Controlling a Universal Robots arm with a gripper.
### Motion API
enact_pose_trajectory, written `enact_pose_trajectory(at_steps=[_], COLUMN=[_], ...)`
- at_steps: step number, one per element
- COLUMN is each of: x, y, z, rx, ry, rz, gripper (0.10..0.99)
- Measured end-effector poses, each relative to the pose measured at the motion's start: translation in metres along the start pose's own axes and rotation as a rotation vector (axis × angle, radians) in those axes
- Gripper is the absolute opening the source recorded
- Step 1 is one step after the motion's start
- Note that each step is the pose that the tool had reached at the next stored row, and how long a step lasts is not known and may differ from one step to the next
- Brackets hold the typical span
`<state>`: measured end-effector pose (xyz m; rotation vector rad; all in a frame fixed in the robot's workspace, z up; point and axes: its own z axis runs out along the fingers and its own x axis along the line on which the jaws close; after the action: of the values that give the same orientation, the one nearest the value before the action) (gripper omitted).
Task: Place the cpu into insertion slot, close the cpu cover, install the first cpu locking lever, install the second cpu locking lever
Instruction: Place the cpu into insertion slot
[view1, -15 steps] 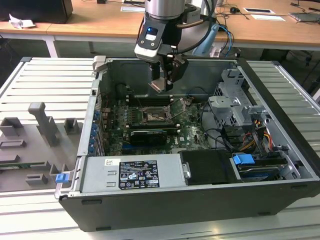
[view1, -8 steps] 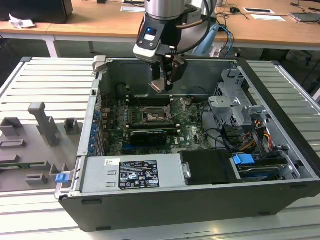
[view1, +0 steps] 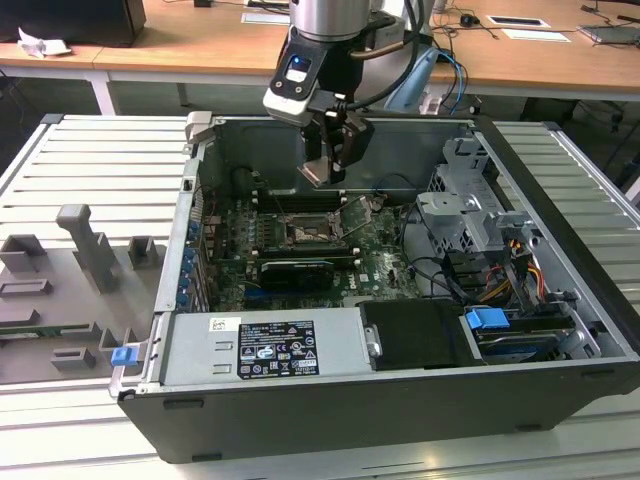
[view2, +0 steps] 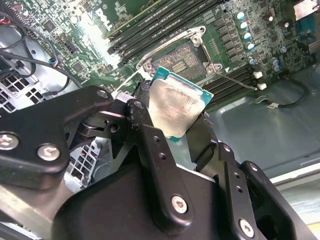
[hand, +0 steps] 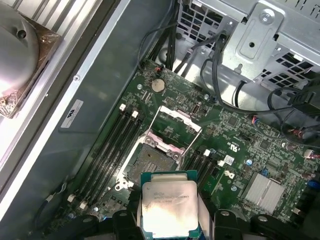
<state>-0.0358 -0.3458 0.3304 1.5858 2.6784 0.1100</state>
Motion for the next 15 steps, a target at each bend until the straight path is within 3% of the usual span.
enact_pose_trajectory(at_steps=[15], x=[0.0000], y=[-0.0001], z=[0.0017], rx=[-0.001], ry=[-0.0040], rz=[0.054], gripper=[0.537])
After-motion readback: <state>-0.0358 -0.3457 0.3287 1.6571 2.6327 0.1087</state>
